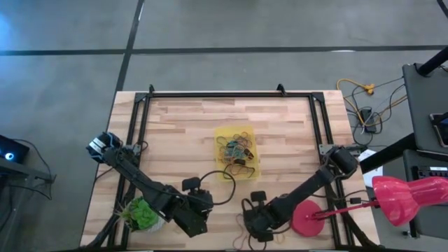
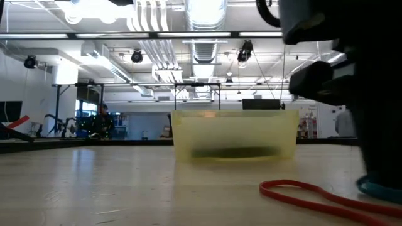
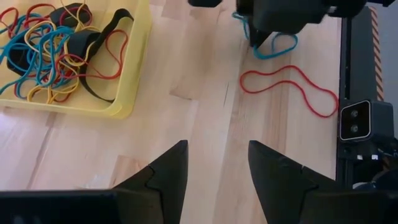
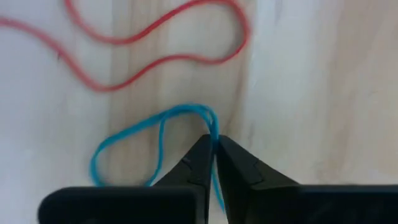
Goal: Pick and place rubber bands into bin
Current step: Put the blue rubber band into the yellow bin
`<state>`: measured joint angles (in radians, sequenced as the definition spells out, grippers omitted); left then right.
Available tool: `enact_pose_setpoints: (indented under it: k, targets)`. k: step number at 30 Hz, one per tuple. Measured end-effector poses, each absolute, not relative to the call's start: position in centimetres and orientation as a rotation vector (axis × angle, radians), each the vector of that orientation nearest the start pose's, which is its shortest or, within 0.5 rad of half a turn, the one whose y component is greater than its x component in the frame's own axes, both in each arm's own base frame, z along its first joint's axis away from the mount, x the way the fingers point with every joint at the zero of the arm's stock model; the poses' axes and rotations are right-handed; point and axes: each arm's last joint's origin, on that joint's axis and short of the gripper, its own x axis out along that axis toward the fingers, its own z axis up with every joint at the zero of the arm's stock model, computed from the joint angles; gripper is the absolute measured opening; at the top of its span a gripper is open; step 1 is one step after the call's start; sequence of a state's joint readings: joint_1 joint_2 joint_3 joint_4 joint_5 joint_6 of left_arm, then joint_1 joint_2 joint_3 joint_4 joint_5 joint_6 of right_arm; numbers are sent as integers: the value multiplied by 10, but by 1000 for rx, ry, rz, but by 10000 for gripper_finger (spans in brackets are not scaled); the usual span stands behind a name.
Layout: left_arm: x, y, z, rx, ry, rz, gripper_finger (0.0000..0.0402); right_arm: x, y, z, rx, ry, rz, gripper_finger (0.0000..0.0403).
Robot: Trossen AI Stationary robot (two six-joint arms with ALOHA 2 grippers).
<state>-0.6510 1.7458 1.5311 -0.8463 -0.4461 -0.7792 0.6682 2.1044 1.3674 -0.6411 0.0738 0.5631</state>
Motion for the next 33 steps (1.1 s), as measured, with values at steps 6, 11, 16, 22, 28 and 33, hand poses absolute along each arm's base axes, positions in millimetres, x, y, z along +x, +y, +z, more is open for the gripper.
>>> enact_pose_setpoints:
  k: [6,11,16,22,28,33]
  targets:
    - [297,-211,288,-161,899,168,152,312,243,139,-44,1350,76,9]
    - [295,-208,294,-147,880,162,152,313,226,192,-20,1228,-56,8]
    - [291,-203,305,-134,817,203,152,304,194,249,34,1066,-259,8]
    - [286,-197,315,-134,772,229,152,305,137,298,88,902,-439,8]
    - [285,-196,317,-144,765,233,152,327,75,309,72,883,-512,8]
    - [285,-196,317,-195,758,253,152,343,45,290,23,1012,-453,8]
